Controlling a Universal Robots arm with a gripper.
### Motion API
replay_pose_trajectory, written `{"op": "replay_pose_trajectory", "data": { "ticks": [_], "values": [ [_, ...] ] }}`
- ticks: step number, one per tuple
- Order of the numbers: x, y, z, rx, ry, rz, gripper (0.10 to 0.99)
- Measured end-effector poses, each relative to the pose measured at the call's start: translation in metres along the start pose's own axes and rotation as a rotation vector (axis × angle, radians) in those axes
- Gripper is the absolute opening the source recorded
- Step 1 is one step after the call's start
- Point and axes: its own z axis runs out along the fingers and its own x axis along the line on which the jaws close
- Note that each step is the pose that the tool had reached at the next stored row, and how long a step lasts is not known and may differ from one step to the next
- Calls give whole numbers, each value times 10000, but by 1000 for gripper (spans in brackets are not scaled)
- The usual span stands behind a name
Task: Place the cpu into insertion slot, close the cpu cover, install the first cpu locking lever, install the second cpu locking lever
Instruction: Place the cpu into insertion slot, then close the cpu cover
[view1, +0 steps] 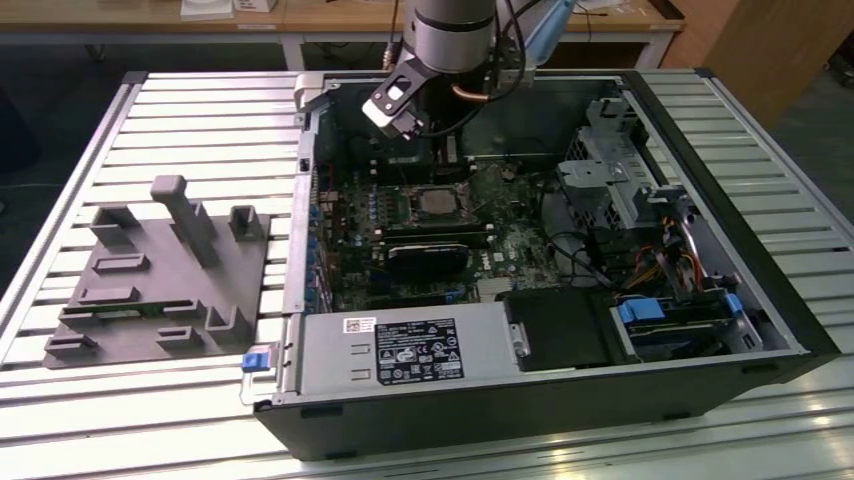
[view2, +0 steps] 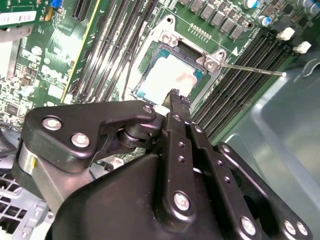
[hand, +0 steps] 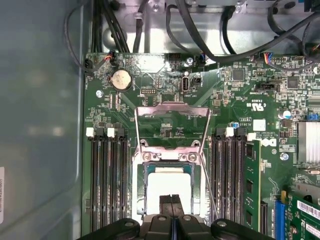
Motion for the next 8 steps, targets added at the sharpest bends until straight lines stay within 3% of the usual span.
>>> {"op": "replay_pose_trajectory", "data": {
  "ticks": [8],
  "values": [
    [0,0,0,-2,0,0,106]
  ]
}}
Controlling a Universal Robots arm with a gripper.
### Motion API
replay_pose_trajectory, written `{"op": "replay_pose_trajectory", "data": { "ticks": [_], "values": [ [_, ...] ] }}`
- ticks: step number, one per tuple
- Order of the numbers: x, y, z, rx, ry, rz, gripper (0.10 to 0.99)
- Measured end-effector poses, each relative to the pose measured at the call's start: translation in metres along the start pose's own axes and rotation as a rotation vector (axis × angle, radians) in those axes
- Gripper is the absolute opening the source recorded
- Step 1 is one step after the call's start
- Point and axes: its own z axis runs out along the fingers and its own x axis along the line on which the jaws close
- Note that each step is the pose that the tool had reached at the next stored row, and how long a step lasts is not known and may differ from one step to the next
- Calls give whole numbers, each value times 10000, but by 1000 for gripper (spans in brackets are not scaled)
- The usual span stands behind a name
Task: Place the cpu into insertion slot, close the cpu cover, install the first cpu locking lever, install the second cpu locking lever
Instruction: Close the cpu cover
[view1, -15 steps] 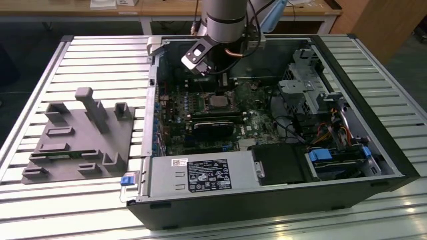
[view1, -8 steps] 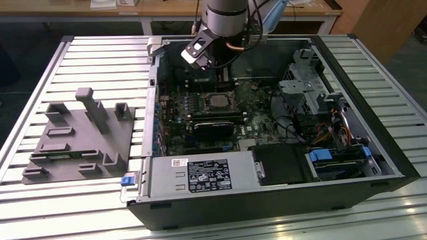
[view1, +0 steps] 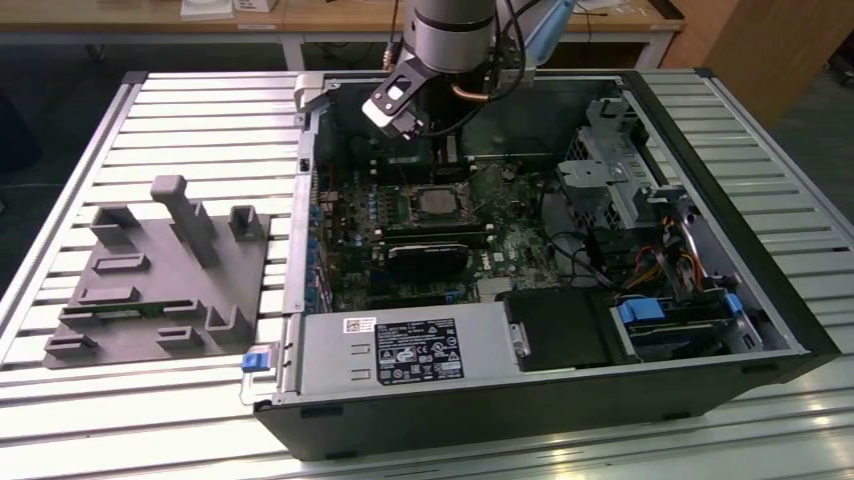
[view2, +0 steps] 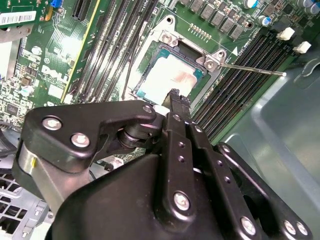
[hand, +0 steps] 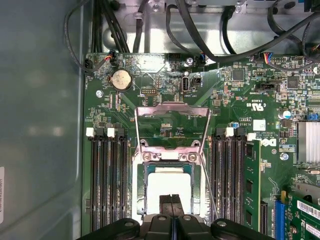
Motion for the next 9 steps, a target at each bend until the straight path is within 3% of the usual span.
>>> {"op": "replay_pose_trajectory", "data": {
  "ticks": [9],
  "values": [
    [1,0,-58,0,0,1,106]
  ]
}}
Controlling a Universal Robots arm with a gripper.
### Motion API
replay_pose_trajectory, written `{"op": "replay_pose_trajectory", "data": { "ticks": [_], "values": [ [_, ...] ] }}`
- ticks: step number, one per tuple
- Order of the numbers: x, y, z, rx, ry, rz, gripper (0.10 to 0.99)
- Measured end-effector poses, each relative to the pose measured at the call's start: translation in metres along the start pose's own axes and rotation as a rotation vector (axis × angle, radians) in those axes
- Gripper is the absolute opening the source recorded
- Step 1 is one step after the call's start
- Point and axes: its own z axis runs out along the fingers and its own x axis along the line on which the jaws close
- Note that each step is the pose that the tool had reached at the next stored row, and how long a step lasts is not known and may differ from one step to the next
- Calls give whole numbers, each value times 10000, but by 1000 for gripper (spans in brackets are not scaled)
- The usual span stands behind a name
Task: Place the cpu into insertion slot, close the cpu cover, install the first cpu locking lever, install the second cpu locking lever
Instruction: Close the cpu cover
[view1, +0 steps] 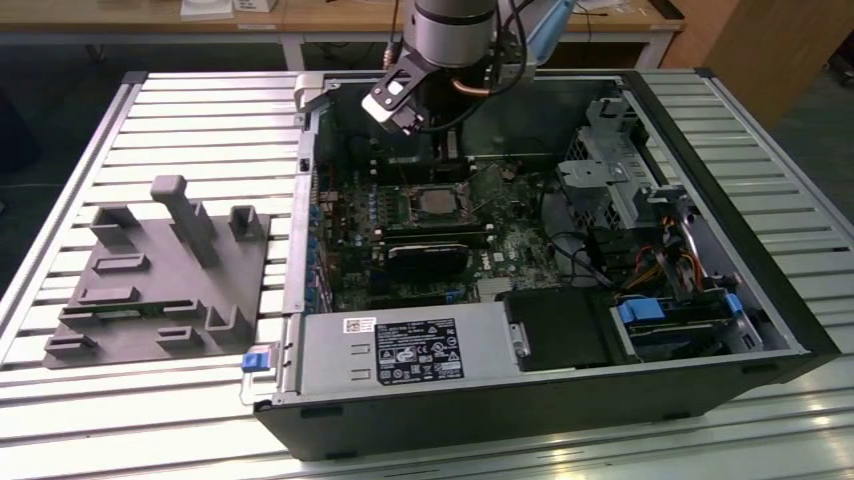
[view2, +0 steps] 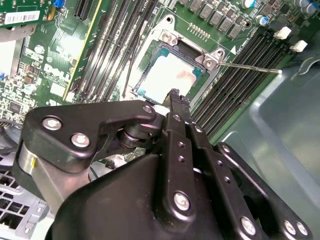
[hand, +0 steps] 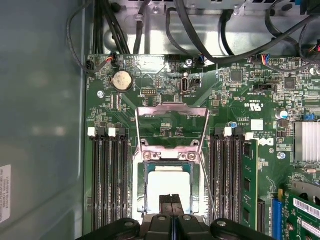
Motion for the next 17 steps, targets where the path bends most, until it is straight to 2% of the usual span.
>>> {"op": "replay_pose_trajectory", "data": {
  "ticks": [4,10,17],
  "values": [
    [1,1,-31,0,1,0,106],
    [0,7,-32,1,0,-2,106],
    [2,146,-29,0,0,0,106]
  ]
}}
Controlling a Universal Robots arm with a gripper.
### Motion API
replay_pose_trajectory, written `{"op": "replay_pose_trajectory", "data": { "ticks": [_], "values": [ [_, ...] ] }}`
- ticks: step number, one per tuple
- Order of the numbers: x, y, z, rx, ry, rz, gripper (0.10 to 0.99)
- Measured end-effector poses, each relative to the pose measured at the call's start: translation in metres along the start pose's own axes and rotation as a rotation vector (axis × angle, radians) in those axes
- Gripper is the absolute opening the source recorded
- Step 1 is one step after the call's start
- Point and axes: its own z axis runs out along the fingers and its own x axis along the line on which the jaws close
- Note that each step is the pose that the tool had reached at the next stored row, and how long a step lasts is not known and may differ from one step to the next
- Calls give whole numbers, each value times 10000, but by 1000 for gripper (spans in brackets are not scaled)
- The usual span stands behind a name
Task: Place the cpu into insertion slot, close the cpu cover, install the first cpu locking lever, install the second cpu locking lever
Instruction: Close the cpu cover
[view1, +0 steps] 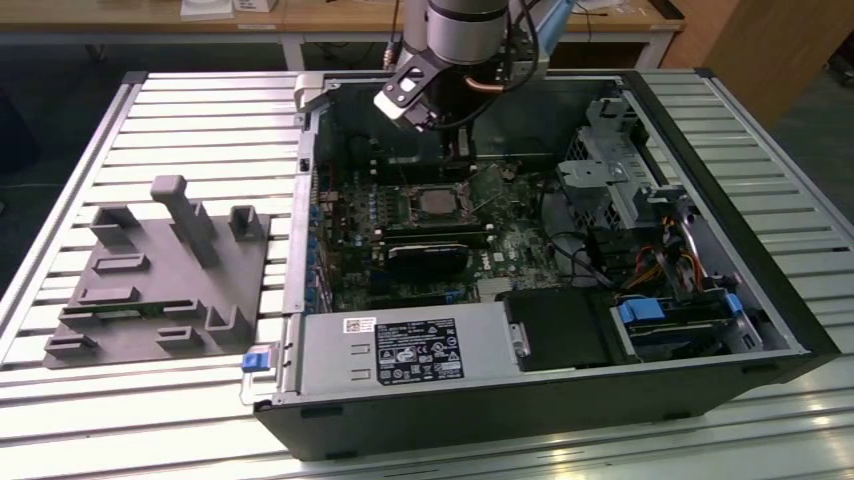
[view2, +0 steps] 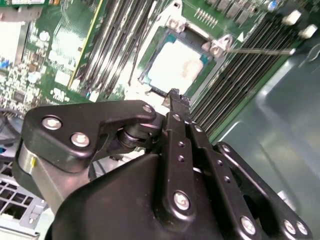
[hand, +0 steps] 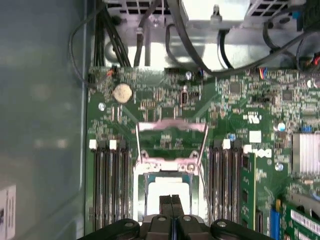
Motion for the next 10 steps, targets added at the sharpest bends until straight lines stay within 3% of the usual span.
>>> {"op": "replay_pose_trajectory", "data": {
  "ticks": [10],
  "values": [
    [3,287,6,0,-1,0,106]
  ]
}}
